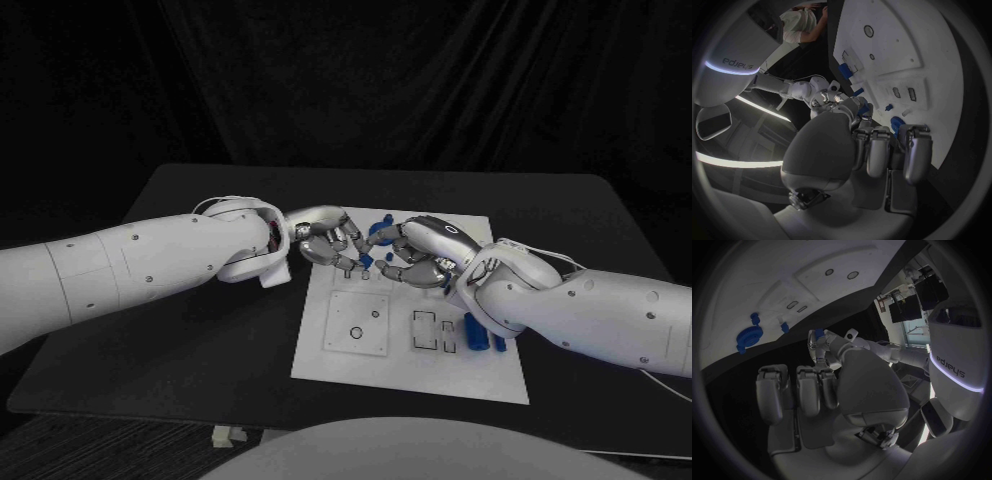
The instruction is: Assemble the parts on the task board
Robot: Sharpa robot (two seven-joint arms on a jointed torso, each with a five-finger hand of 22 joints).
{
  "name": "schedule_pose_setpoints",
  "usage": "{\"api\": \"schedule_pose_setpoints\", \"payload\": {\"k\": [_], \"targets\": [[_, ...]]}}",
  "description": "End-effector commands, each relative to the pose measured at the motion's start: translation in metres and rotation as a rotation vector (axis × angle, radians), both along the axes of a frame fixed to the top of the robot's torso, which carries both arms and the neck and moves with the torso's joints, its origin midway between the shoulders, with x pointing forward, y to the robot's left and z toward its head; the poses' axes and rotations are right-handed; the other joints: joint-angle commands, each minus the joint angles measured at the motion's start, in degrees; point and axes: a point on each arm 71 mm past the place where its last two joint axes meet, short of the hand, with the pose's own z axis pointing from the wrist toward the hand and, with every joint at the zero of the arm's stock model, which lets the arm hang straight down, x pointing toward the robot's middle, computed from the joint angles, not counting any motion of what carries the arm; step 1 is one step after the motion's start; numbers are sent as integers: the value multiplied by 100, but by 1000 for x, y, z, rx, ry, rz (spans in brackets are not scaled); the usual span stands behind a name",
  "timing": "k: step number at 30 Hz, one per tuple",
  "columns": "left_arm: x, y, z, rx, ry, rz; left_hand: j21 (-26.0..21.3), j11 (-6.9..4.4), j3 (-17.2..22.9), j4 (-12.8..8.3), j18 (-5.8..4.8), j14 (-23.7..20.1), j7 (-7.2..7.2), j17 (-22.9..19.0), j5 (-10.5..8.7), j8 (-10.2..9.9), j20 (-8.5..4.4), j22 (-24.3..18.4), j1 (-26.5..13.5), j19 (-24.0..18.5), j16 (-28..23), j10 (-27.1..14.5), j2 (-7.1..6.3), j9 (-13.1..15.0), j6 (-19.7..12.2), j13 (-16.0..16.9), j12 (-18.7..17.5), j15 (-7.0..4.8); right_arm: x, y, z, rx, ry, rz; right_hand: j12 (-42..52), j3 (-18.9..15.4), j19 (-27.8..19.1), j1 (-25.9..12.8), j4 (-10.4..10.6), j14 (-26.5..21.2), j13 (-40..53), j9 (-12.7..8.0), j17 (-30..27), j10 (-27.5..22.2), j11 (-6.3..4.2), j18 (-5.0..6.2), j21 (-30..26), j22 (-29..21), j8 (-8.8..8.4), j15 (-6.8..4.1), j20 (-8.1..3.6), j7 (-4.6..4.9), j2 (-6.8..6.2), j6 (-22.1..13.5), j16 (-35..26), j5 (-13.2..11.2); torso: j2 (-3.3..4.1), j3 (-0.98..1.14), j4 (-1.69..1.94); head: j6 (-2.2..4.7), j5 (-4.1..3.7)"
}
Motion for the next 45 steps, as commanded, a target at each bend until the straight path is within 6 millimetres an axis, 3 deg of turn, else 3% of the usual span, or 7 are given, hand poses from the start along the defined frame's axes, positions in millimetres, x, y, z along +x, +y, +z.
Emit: {"api": "schedule_pose_setpoints", "payload": {"k": [1, 8, 14, 31, 45], "targets": [[-1, -2, 0, -11, 8, -10, -11, -24, 34, -3, 42, 596, -202, 1509, 35, 502, -15, 1232, 47, 255, 15, 598, -2, 518, 143, 1510, 20, -33, 0, 0, -2, -18, 16, -2, 15, 38, 603, -38, 1, 592, 1509, -17, 1510, 600, -36, -91, 16, 1507, -4, -44, -48, -14, -32, 88, 15, -38, -2, -1, 0, -1, 9], [-1, -2, 1, -13, 4, -7, -13, -24, 36, -4, 43, 596, -201, 1509, 34, 506, -15, 1231, 46, 254, 15, 598, -3, 522, 141, 1510, 20, -33, 0, 1, -3, -27, 26, 1, 15, 48, 603, -53, -4, 592, 1509, -37, 1510, 600, -27, -91, 16, 1507, 62, -44, -60, 3, -18, 327, 15, -41, -2, 0, 7, -1, 8], [0, -1, 1, -13, 3, -5, -13, -24, 36, -4, 43, 596, -201, 1509, 34, 506, -15, 1231, 46, 254, 15, 598, -3, 522, 141, 1510, 20, -33, 1, 0, -4, -33, 32, 1, 15, -1, 603, -60, -25, 592, 1509, 23, 1510, 600, -7, -91, 16, 1507, 236, -30, -52, 33, 8, 633, 15, -45, -2, -2, 5, -1, 10], [1, 1, 1, -18, -6, 3, -23, -23, 40, -2, 46, 596, -201, 1509, 32, 512, -14, 1224, 40, 244, 15, 598, -1, 529, 137, 1510, 20, -33, 2, -2, -6, -47, 48, -6, 15, -130, 603, -40, -85, 592, 1509, 217, 1510, 600, 24, -91, 16, 1507, 525, -2, -25, 65, 68, 833, 15, -30, -4, 1, -1, -1, 13], [0, 1, 2, -22, -10, 3, -25, -22, 47, 3, 47, 596, -200, 1509, 40, 523, -13, 1223, 29, 243, 15, 598, 2, 541, 129, 1510, 20, -31, 3, -1, -10, -84, 92, -18, 15, -151, 603, -41, -91, 592, 1509, 256, 1510, 600, 29, -91, 16, 1507, 579, 2, -21, 68, 89, 866, 15, -27, -2, 0, -1, -1, 2]]}}
